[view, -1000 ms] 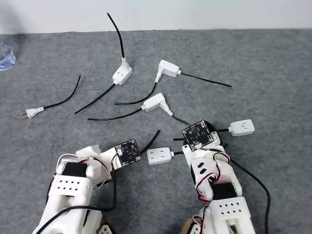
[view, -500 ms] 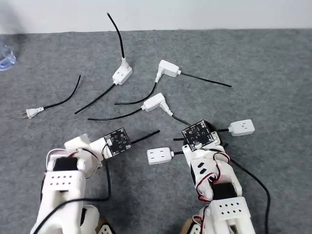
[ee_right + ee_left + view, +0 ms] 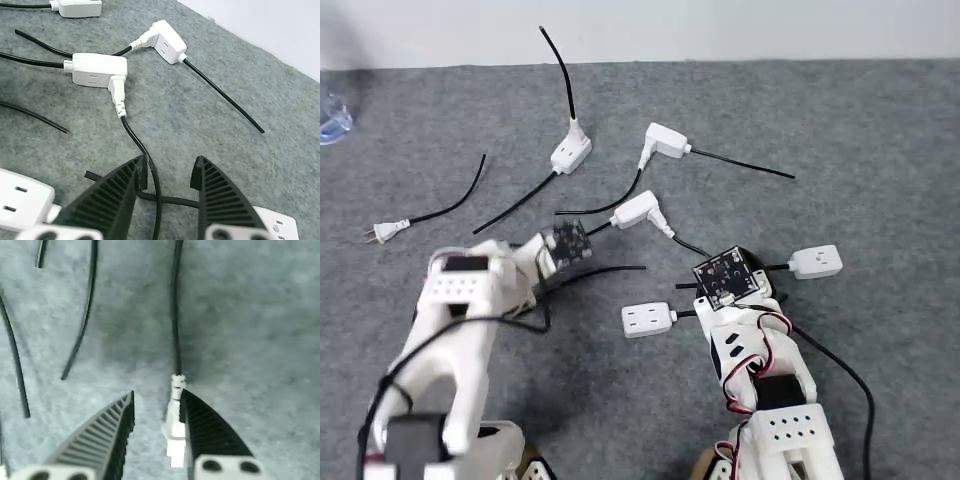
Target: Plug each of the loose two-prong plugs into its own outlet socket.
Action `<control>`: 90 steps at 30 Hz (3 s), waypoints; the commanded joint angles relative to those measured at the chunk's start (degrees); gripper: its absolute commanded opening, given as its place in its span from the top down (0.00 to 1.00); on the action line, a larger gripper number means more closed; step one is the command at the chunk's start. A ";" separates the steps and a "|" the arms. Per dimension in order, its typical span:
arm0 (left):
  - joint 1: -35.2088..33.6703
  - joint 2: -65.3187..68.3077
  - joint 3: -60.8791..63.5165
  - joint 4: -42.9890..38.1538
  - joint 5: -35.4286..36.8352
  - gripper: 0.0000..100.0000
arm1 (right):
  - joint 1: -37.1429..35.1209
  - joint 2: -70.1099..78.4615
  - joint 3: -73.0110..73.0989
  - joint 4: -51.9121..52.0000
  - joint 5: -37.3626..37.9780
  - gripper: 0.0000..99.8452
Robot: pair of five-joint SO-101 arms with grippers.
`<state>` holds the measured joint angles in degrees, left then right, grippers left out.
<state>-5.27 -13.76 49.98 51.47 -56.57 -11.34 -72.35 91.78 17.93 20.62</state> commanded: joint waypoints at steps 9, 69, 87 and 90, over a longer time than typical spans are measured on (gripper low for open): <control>0.00 5.98 -10.42 12.75 0.53 0.87 | -0.31 -0.13 -0.26 -1.45 0.53 0.85; 3.08 -5.80 -16.48 17.67 8.70 0.99 | -0.04 -0.13 -0.26 -1.80 0.53 0.85; 29.54 -42.81 -14.64 19.60 45.10 0.99 | -0.31 -0.57 -4.40 7.08 5.71 0.99; 29.45 -44.22 -12.79 19.16 47.30 0.99 | -0.13 -0.57 -7.47 11.65 5.71 0.99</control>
<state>23.65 -55.25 36.35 70.81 -12.79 -11.34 -72.35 90.02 26.02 25.63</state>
